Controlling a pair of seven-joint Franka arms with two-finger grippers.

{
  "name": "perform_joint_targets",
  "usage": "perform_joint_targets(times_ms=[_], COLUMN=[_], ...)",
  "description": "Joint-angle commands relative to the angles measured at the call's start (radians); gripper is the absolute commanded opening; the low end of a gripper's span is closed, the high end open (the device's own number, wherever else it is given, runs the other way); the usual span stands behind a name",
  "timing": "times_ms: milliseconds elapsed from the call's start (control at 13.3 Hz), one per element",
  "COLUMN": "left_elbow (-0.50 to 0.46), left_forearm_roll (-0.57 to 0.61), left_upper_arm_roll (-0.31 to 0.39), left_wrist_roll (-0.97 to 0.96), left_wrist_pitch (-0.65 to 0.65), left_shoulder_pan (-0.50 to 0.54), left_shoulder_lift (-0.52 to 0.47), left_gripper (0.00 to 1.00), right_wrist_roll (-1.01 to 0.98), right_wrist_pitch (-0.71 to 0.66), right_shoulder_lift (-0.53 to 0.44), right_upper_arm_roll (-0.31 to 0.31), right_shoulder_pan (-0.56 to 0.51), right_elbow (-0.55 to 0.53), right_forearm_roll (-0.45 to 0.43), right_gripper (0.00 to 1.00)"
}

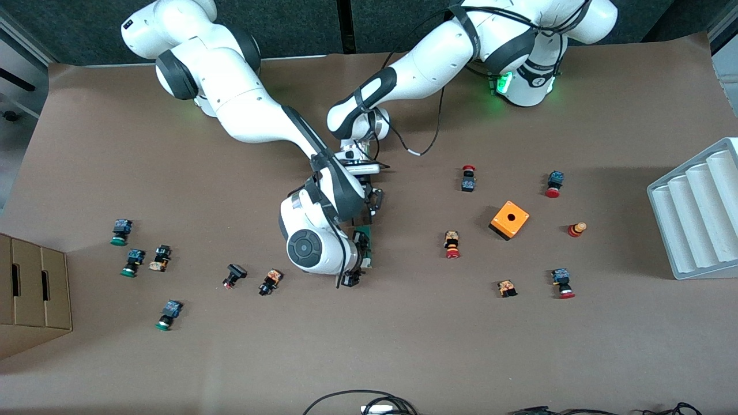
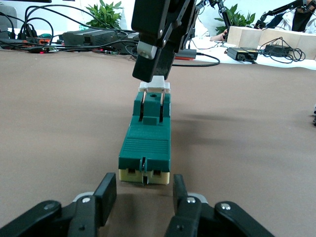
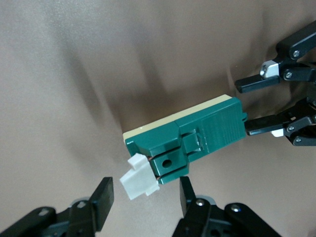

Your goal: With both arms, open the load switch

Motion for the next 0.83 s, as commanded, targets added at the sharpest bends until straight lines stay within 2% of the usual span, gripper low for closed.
perform_joint_targets(times_ms=[0, 75, 300, 451, 751], left_elbow=[0.023, 0.023, 0.023, 0.025, 0.041], left_forearm_roll=[0.008, 0.007, 0.02, 0.037, 0.037], left_upper_arm_roll=[0.016, 0.016, 0.016, 0.016, 0.017], left_wrist_roll=[-0.027, -0.027, -0.033, -0.05, -0.048], left_wrist_pitch=[-0.005, -0.005, -0.005, -0.005, -0.005], left_shoulder_pan=[-0.015, -0.015, -0.015, -0.014, -0.014], left_shoulder_lift=[0.029, 0.029, 0.031, 0.037, 0.038], left_gripper=[0.52, 0.48, 0.46, 0.41, 0.41], right_wrist_roll=[0.009, 0.009, 0.011, 0.011, 0.011], right_wrist_pitch=[0.003, 0.004, 0.006, 0.004, 0.001], right_shoulder_lift=[0.042, 0.042, 0.044, 0.042, 0.041], right_upper_arm_roll=[0.002, 0.002, 0.002, 0.002, 0.002], right_shoulder_pan=[-0.006, -0.006, -0.005, -0.002, 0.001], right_elbow=[0.061, 0.061, 0.061, 0.061, 0.059], right_forearm_roll=[0.032, 0.032, 0.032, 0.032, 0.032], right_gripper=[0.62, 0.61, 0.53, 0.51, 0.47])
